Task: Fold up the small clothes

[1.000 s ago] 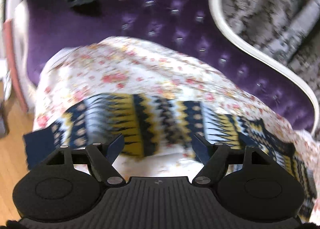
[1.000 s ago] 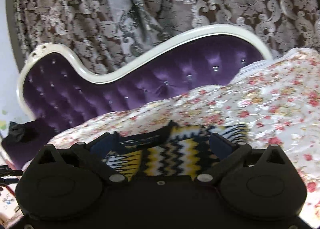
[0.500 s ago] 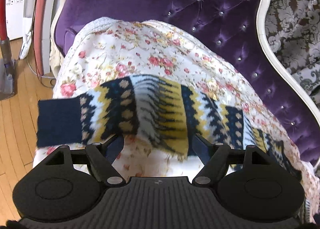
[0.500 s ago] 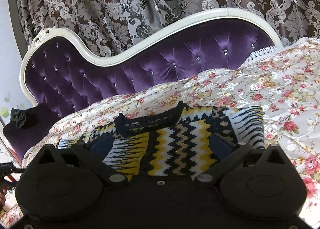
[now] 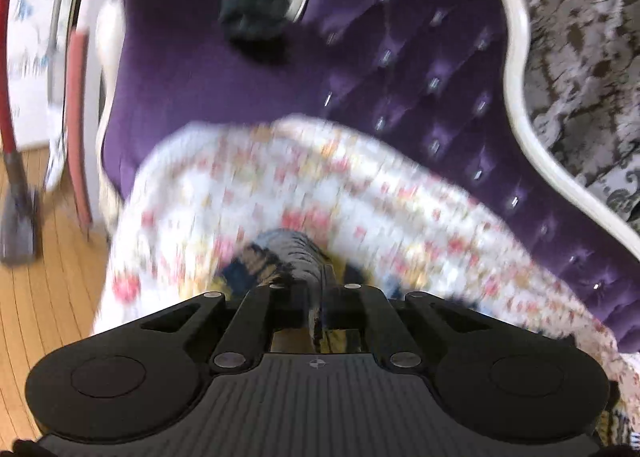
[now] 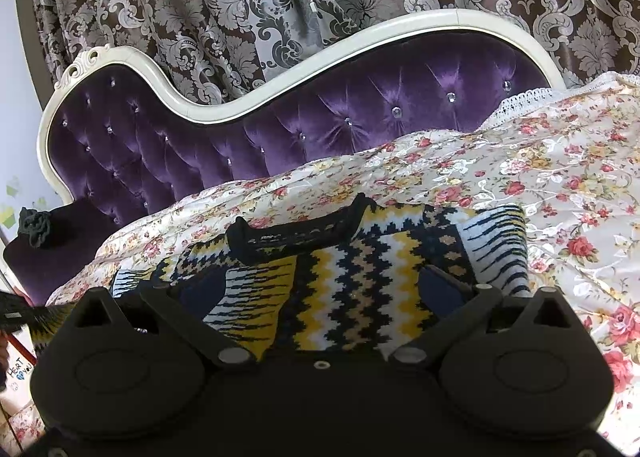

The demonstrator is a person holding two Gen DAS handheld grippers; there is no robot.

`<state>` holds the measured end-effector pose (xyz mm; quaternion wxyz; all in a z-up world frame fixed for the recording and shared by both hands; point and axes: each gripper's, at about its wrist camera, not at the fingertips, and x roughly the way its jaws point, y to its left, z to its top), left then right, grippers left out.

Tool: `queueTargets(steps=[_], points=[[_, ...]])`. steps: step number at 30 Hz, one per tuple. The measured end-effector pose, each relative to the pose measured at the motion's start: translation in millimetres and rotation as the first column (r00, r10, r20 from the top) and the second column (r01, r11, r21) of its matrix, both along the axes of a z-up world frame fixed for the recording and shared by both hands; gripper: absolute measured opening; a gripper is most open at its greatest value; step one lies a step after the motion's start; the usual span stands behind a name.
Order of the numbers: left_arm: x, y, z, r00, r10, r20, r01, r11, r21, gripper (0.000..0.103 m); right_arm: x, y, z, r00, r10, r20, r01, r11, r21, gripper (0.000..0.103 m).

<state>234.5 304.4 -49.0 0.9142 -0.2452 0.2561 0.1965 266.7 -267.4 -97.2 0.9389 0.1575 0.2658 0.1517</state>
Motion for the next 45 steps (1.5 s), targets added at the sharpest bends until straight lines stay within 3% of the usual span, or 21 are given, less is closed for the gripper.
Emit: queueTargets(steps=[5,10,15,21,28,37,39,41,45], points=[[6.5,-16.5,55.4,0.994,-0.080,0.078,0.071,0.990,0.119,0.005,-0.5,0.8,-0.7,1.000,0.001,-0.009,-0.001,1.000,0.005,0.103],[22.7,-59.1,100.4,0.965,-0.233,0.120,0.203,0.954,0.220,0.005,-0.3,1.7,-1.6,1.000,0.009,-0.021,-0.009,1.000,0.003,0.103],[46.1,-118.7,126.2,0.908,-0.393,0.147,0.341,0.896,0.285,0.005,-0.6,-0.8,-0.5,1.000,0.004,-0.022,-0.004,1.000,0.001,0.103],[68.5,-192.3,131.5,0.820,-0.549,0.163,0.485,0.817,0.313,0.005,-1.4,-11.0,2.0,0.999,-0.027,-0.020,0.028,0.999,0.021,0.103],[79.8,-275.1,105.7,0.720,-0.680,0.138,0.629,0.724,0.284,0.006,-0.6,-23.3,4.3,0.997,-0.067,-0.025,0.068,0.997,0.044,0.103],[97.7,-339.6,16.2,0.668,-0.743,-0.039,0.737,0.653,0.173,0.007,0.7,-38.2,5.4,0.991,-0.124,-0.048,0.126,0.991,0.047,0.103],[97.8,-348.0,-3.8,0.649,-0.755,-0.097,0.759,0.634,0.151,0.017,1.7,-41.3,5.0,0.989,-0.135,-0.057,0.138,0.989,0.052,0.103],[94.6,-351.5,-18.0,0.630,-0.765,-0.135,0.777,0.616,0.134,0.052,2.1,-44.0,4.6,0.988,-0.144,-0.062,0.148,0.987,0.059,0.103],[81.8,-357.8,-41.8,0.602,-0.779,-0.176,0.799,0.590,0.117,0.065,2.2,-46.7,3.6,0.986,-0.155,-0.069,0.159,0.985,0.061,0.103]])
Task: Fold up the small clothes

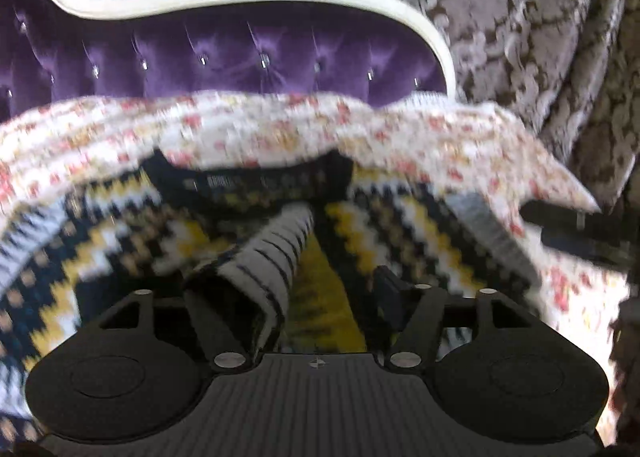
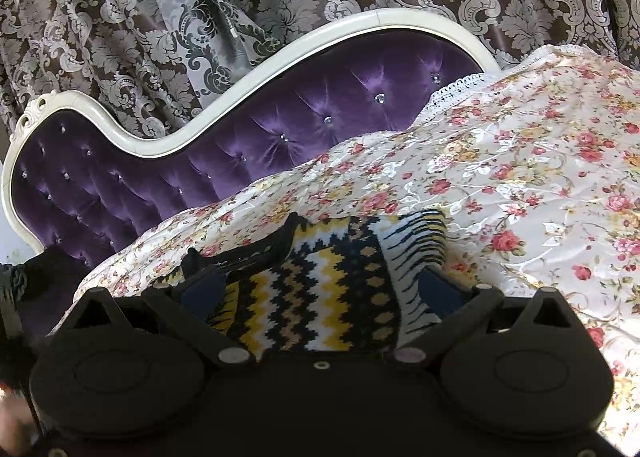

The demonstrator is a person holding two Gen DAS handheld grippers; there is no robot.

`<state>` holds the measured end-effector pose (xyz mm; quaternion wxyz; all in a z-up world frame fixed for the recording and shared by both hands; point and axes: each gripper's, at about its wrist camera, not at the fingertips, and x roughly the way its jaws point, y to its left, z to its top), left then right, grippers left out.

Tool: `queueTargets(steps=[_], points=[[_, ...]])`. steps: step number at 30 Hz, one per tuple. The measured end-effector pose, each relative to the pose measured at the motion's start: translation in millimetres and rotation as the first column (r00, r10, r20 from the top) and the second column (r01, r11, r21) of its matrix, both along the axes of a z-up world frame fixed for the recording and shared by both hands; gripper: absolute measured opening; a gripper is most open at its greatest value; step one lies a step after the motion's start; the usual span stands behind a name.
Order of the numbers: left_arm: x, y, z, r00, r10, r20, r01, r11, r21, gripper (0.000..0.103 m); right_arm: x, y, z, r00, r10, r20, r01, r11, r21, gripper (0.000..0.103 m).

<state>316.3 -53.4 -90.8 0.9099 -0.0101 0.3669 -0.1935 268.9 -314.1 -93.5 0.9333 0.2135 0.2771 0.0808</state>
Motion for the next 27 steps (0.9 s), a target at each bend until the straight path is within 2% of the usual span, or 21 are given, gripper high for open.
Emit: queueTargets(steps=[2,5,9,11,18,20,24,27], points=[[-10.0,-4.8,-7.7,1.000,-0.014,0.012,0.014,1.000,0.018,0.071,0.5,0.6,-0.5,1.000,-0.001,-0.004,0.001,1.000,-0.002,0.103],[-29.2,-16.2,-12.5,0.997,-0.047,0.054,0.042,0.995,0.090,0.078,1.1,2.5,-1.2,1.000,0.002,-0.009,-0.003,1.000,-0.010,0.103],[-54.7,-25.2,-14.4,0.990,-0.109,0.090,0.091,0.979,0.183,0.082,1.6,5.0,-3.1,1.000,0.009,-0.018,-0.009,1.000,-0.022,0.103],[-63.9,-25.0,-15.8,0.988,-0.134,0.079,0.116,0.973,0.200,0.083,1.9,6.5,-4.1,1.000,0.012,-0.021,-0.013,1.000,-0.028,0.103],[-95.1,3.0,-10.5,0.980,-0.189,0.055,0.175,0.966,0.192,0.083,2.8,9.9,-7.4,0.999,0.018,-0.034,-0.019,0.999,-0.047,0.103],[-103.3,14.8,-5.2,0.980,-0.176,0.091,0.153,0.964,0.220,0.083,3.3,11.2,-8.6,0.999,0.022,-0.036,-0.024,0.998,-0.050,0.103],[-107.0,44.4,11.2,0.977,-0.091,0.194,0.040,0.967,0.252,0.083,2.4,19.3,-8.8,0.999,0.048,-0.020,-0.049,0.996,-0.078,0.103],[-95.0,69.8,14.7,0.981,0.024,0.191,-0.071,0.967,0.244,0.083,-2.2,33.5,-7.7,0.996,0.090,0.010,-0.087,0.987,-0.136,0.103]])
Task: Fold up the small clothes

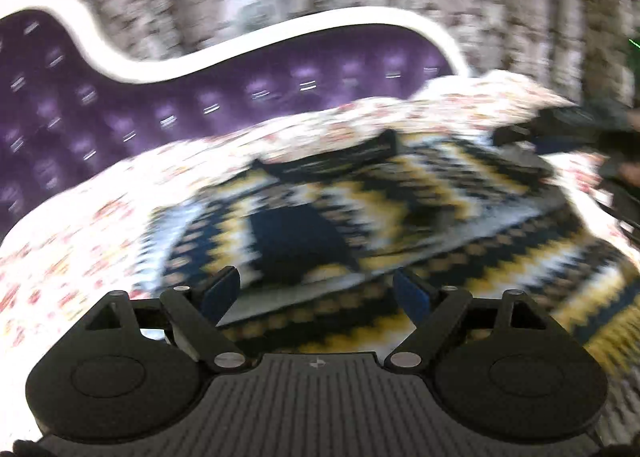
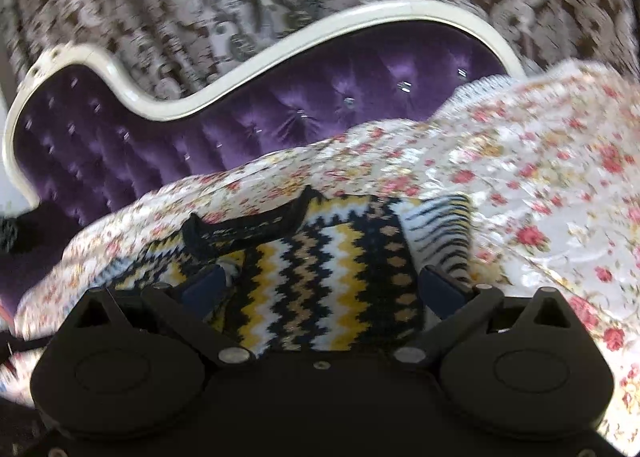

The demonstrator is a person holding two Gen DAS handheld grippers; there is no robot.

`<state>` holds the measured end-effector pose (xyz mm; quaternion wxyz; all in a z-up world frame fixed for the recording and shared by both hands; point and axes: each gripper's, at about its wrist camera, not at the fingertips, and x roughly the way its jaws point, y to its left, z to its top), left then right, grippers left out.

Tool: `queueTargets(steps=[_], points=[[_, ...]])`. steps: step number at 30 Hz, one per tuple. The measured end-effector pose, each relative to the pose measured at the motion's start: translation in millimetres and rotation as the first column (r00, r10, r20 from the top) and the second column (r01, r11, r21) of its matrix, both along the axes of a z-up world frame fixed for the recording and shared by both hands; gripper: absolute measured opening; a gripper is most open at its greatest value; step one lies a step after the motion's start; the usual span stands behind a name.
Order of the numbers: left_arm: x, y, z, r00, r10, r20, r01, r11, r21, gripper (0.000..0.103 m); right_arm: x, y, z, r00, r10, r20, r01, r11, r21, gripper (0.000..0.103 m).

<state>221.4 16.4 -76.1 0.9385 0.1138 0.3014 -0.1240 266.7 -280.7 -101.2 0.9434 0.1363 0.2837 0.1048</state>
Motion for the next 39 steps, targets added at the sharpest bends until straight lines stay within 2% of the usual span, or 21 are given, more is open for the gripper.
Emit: queueTargets(steps=[4,6,8,10,14,18,21,22,24,25,28,30,33,37,39], points=[[18.1,33.9,-12.3,0.985,0.162,-0.057,-0.162,0.987,0.003,0.083,-8.0,25.1,1.1,0.998,0.062,0.026,-0.059,0.993,-0.101,0.103],[25.4,48.0,-20.1,0.972,0.217,-0.088,-0.217,0.976,0.006,0.083,-12.7,40.7,0.4,0.995,0.095,0.034,-0.089,0.984,-0.153,0.103],[29.5,60.0,-27.3,0.962,0.256,-0.101,-0.259,0.966,-0.024,0.085,-14.7,56.8,0.6,0.991,0.129,0.032,-0.119,0.967,-0.225,0.103],[34.0,73.6,-31.1,0.947,0.293,-0.130,-0.306,0.946,-0.102,0.090,-17.5,77.9,2.4,0.985,0.168,0.041,-0.145,0.932,-0.333,0.103],[39.3,90.9,-38.3,0.922,0.332,-0.199,-0.373,0.900,-0.225,0.098,-21.3,119.7,5.7,0.965,0.258,0.049,-0.193,0.822,-0.536,0.103],[37.5,93.1,-40.2,0.922,0.334,-0.197,-0.376,0.893,-0.246,0.099,-16.0,146.2,0.5,0.954,0.301,0.012,-0.221,0.724,-0.653,0.102],[37.2,91.8,-41.8,0.921,0.338,-0.195,-0.379,0.892,-0.245,0.102,-6.6,158.4,-5.7,0.954,0.298,-0.019,-0.228,0.687,-0.690,0.100],[37.1,91.4,-42.1,0.920,0.339,-0.195,-0.381,0.891,-0.248,0.102,-5.4,160.6,-5.3,0.955,0.295,-0.016,-0.224,0.691,-0.688,0.096],[36.9,92.7,-43.8,0.921,0.339,-0.192,-0.381,0.889,-0.256,0.103,3.2,158.0,-2.2,0.966,0.257,-0.014,-0.204,0.732,-0.650,0.088],[38.4,95.0,-44.7,0.921,0.340,-0.190,-0.381,0.888,-0.258,0.103,8.2,152.1,0.7,0.974,0.225,-0.016,-0.187,0.768,-0.613,0.085],[33.2,97.8,-46.0,0.921,0.343,-0.187,-0.383,0.884,-0.266,0.103,20.5,118.2,9.9,0.996,0.085,-0.028,-0.088,0.890,-0.447,0.084],[31.9,98.6,-47.2,0.921,0.343,-0.186,-0.384,0.882,-0.272,0.103,24.1,88.9,10.8,0.998,-0.014,-0.062,-0.009,0.936,-0.352,0.084],[30.6,98.2,-47.3,0.921,0.345,-0.182,-0.384,0.882,-0.273,0.103,22.4,53.8,6.2,0.988,-0.082,-0.128,0.050,0.971,-0.233,0.084],[30.1,98.2,-47.3,0.921,0.345,-0.182,-0.384,0.881,-0.275,0.103,13.9,23.3,-2.3,0.966,-0.183,-0.180,0.155,0.974,-0.163,0.085],[30.0,98.0,-46.5,0.920,0.345,-0.183,-0.385,0.881,-0.275,0.102,11.3,14.9,-5.6,0.964,-0.175,-0.200,0.154,0.981,-0.119,0.085]])
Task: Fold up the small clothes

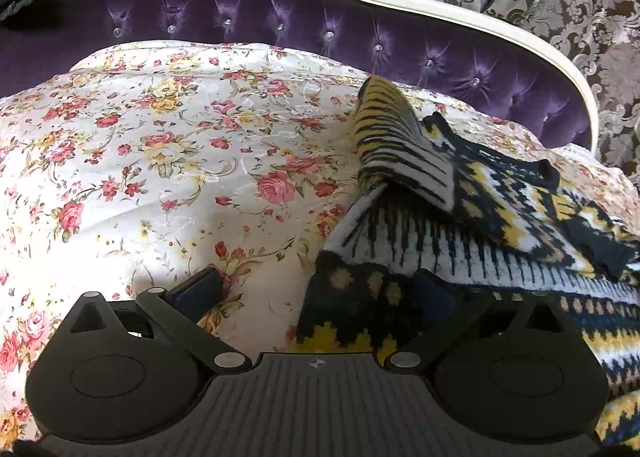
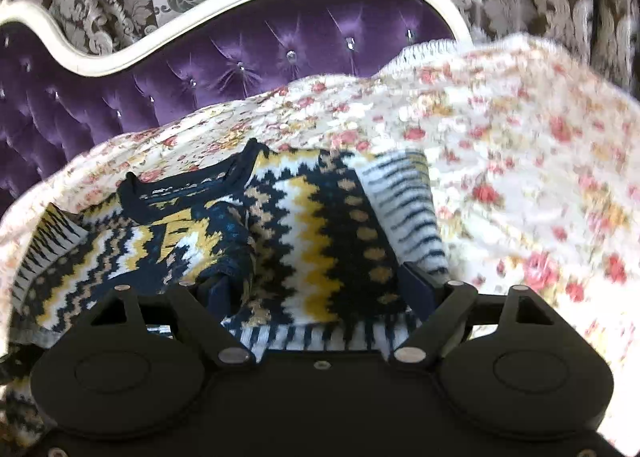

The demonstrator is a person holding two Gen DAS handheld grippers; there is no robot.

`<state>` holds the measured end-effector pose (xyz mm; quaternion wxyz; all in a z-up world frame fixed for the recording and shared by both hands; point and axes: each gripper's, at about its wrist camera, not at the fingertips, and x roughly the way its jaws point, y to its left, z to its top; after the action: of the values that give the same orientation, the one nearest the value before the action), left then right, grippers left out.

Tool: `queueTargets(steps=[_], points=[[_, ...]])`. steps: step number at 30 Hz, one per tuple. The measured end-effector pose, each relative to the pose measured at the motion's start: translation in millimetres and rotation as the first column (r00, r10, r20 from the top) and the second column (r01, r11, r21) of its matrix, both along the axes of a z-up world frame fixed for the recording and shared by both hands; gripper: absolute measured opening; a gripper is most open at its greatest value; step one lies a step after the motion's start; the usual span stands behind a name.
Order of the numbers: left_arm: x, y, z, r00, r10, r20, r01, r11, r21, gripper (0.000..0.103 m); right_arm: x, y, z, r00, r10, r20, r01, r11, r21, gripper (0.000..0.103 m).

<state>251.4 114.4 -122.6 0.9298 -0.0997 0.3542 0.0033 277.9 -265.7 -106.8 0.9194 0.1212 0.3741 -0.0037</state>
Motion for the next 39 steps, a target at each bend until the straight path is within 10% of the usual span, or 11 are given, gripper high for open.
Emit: queueTargets(steps=[6,15,25,30,39], points=[[-10.3,8.7,24.6,0.999,-0.011,0.038,0.013,0.999,-0.046,0.098,-6.5,26.2,4.2,0.995,0.102,0.012,-0.100,0.988,-0.115,0.086],[7.3,-20.6,80.3,0.980,-0.112,0.163,0.097,0.991,0.095,0.098,-4.7,45.1,-2.1,0.985,0.171,0.018,-0.164,0.967,-0.194,0.086],[71.0,-50.7,26.9,0.994,-0.109,0.009,0.098,0.925,0.367,0.096,-5.4,60.9,2.5,0.974,0.223,0.041,-0.205,0.942,-0.267,0.087],[75.9,0.2,19.5,1.000,-0.014,-0.005,0.014,0.984,0.177,0.099,-2.7,74.7,7.3,0.960,0.271,0.069,-0.242,0.928,-0.285,0.088],[75.4,7.6,11.7,1.000,0.018,-0.008,-0.017,0.994,0.106,0.103,11.5,55.4,8.9,0.978,0.180,0.102,-0.157,0.968,-0.195,0.089]])
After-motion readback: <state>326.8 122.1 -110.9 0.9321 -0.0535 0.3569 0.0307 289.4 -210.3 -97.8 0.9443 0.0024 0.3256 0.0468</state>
